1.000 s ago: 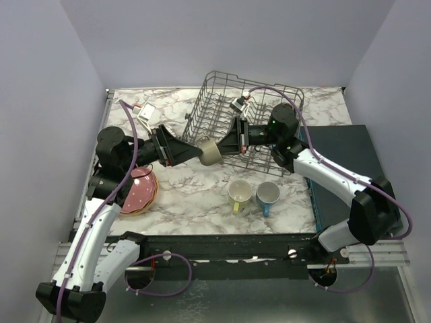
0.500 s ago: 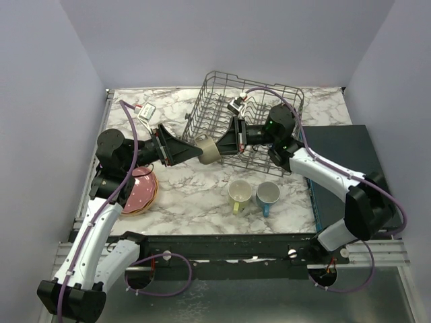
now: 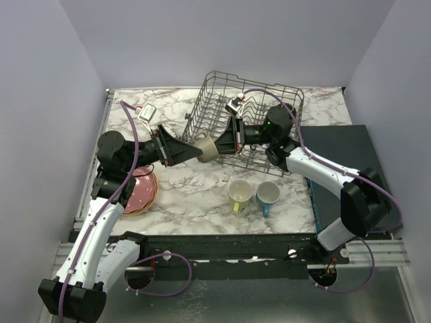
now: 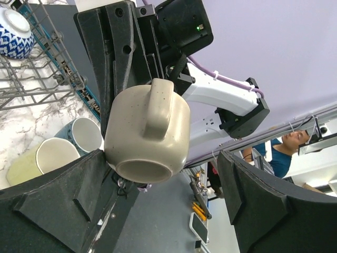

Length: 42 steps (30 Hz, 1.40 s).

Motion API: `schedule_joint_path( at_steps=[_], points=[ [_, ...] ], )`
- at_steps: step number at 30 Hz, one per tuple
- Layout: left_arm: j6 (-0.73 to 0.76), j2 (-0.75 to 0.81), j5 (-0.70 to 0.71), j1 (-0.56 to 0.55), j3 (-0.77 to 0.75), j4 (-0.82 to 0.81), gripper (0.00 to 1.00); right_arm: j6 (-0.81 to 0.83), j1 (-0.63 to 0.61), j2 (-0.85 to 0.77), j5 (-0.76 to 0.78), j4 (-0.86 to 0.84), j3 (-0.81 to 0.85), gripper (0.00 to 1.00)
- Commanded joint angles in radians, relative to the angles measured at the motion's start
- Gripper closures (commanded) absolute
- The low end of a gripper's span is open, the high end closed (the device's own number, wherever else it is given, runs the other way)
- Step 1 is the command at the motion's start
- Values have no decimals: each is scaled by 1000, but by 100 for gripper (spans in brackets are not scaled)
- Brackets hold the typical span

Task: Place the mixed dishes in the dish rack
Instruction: Turn the cup upside down in the dish rack.

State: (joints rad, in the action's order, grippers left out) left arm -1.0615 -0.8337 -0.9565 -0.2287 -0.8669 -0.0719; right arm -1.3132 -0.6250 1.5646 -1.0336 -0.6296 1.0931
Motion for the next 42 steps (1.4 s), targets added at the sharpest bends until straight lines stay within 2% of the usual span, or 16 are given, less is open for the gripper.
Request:
schedule_joint_path(
  at_steps=[1,23,32,38,42],
  points=[
    [-9,13,-34,2,11,-54,6,-18,-16,24,9,-45,38,99],
    [-15,3,-29,1,28,-66,15,11,-35,31,32,2,54,99],
    [-15,2,-36,2,29,-71,32,18,-39,36,36,17,57,99],
    [-20,-2,-51,2,26,-83,54,23,-41,36,40,25,57,99],
    [-22,-6,-55,1,22,-86,61,26,-41,31,45,31,51,95]
  ],
)
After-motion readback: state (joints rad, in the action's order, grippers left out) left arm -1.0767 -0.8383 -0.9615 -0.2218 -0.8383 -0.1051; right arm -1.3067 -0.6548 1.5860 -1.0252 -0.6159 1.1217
